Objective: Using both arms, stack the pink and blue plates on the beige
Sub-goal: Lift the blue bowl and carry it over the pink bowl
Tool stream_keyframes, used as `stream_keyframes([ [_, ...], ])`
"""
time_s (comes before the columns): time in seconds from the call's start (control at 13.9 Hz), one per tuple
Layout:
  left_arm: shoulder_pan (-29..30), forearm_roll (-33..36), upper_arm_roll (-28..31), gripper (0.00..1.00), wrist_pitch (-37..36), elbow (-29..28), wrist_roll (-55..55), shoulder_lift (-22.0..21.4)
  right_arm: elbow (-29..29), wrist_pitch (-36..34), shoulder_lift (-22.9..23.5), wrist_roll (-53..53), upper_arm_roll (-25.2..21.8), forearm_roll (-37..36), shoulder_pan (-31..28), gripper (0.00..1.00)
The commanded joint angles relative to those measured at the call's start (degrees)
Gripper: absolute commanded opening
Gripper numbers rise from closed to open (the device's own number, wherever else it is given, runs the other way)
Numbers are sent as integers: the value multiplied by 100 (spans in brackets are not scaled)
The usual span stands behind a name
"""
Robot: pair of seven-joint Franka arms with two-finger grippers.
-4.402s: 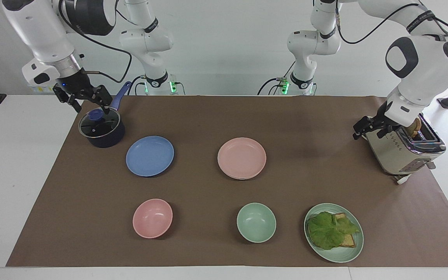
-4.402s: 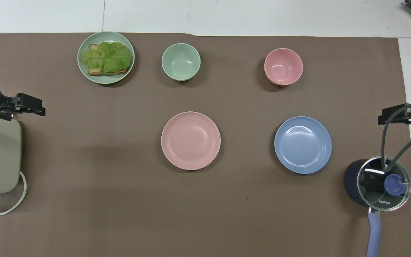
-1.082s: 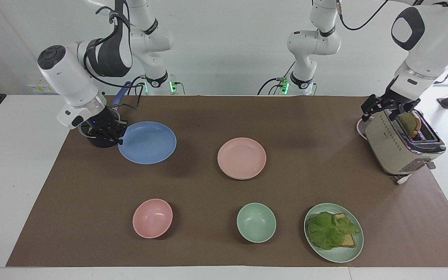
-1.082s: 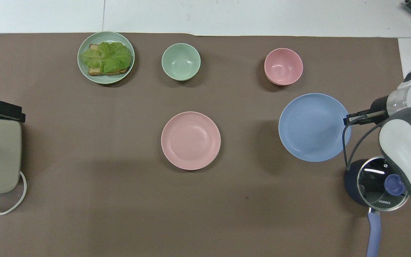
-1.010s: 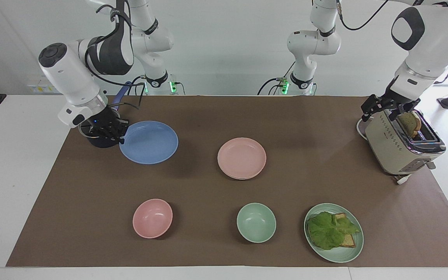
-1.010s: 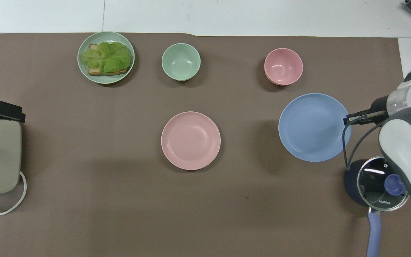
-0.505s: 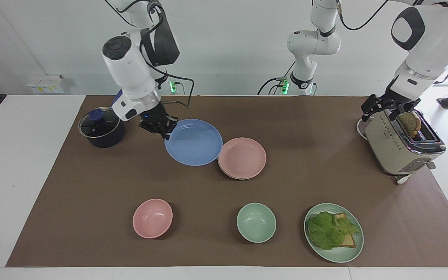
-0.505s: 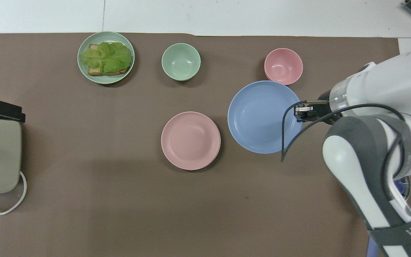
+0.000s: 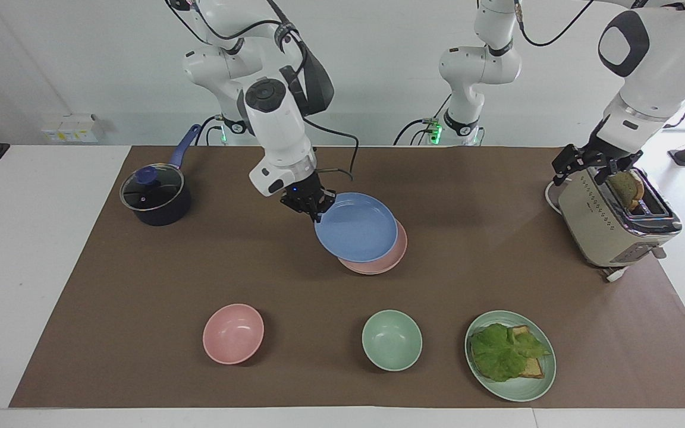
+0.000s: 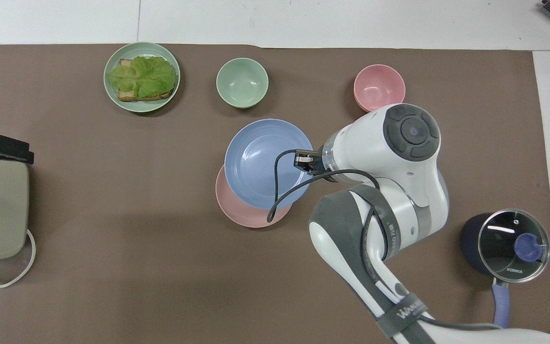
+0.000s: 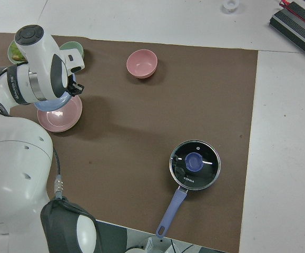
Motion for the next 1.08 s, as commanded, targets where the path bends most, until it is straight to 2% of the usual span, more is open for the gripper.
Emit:
stream_keyframes([
  [0.0, 13, 91, -3, 100, -61, 36, 55, -30, -367, 233, -32, -48, -12, 147, 72, 0],
  [0.36, 13, 91, -3, 100, -52, 36, 55, -30, -781, 567, -23, -233, -3, 147, 213, 0],
  [0.65, 13, 91, -3, 100, -61, 36, 55, -30, -1088, 1156, 153, -250, -3, 156, 416, 0],
  [1.01, 13, 91, -3, 100, -52, 36, 55, -30, -1098, 1174, 266, -408, -12, 156, 398, 0],
])
